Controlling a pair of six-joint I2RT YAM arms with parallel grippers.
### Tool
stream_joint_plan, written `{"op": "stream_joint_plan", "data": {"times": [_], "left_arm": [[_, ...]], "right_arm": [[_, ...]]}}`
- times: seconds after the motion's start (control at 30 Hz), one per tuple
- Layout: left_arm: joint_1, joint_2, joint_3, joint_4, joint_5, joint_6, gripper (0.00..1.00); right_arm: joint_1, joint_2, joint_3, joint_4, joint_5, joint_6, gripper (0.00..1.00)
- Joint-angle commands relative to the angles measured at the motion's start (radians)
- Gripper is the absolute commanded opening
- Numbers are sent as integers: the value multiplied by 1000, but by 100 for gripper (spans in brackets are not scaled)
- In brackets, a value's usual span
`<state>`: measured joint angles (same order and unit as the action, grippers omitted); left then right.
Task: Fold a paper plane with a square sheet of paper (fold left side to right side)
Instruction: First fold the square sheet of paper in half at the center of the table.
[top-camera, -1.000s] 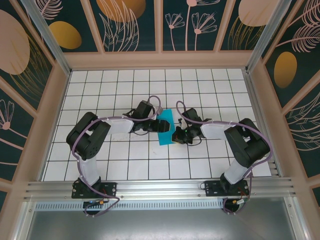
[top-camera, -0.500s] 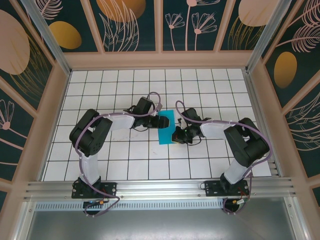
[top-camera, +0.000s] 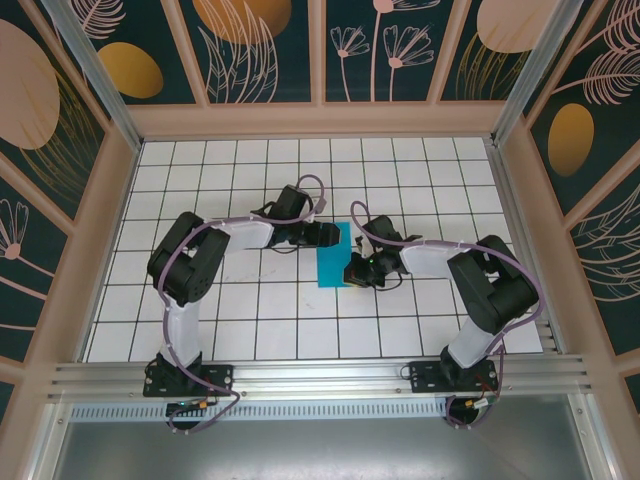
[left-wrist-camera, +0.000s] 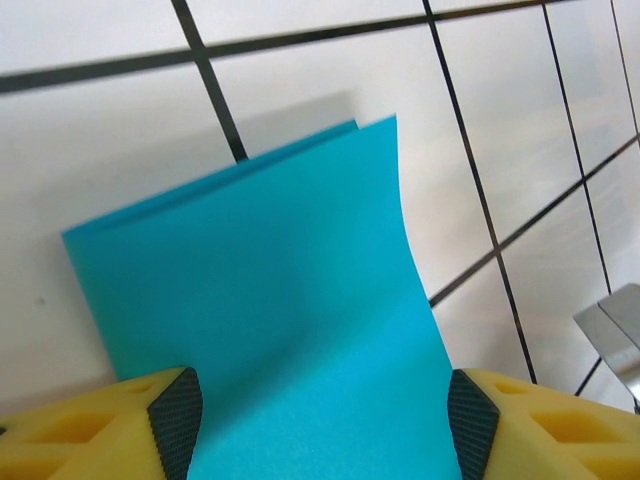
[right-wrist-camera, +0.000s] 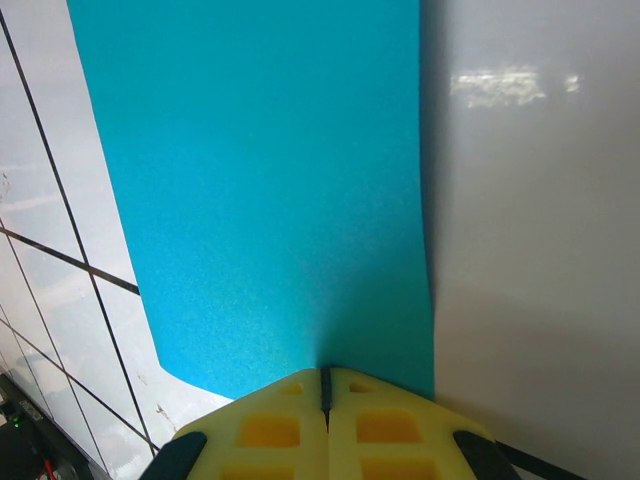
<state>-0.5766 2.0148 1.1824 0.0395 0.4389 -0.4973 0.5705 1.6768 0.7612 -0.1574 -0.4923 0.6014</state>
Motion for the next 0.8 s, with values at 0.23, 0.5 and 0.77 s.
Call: {"op": "stream_joint_plan", "data": {"times": [0.23,0.5,0.77], "left_arm": [[52,85,65,-27,-67,39,69],[82,115,88,-35,-79,49,69],[104,131,121,-51,-63,70,69]], "right_arm": [[9,85,-50,-116,146,-22,5],[11,87,-48,-114,144,-22,5],[14,92,-46,-101,134,-17,6]]}}
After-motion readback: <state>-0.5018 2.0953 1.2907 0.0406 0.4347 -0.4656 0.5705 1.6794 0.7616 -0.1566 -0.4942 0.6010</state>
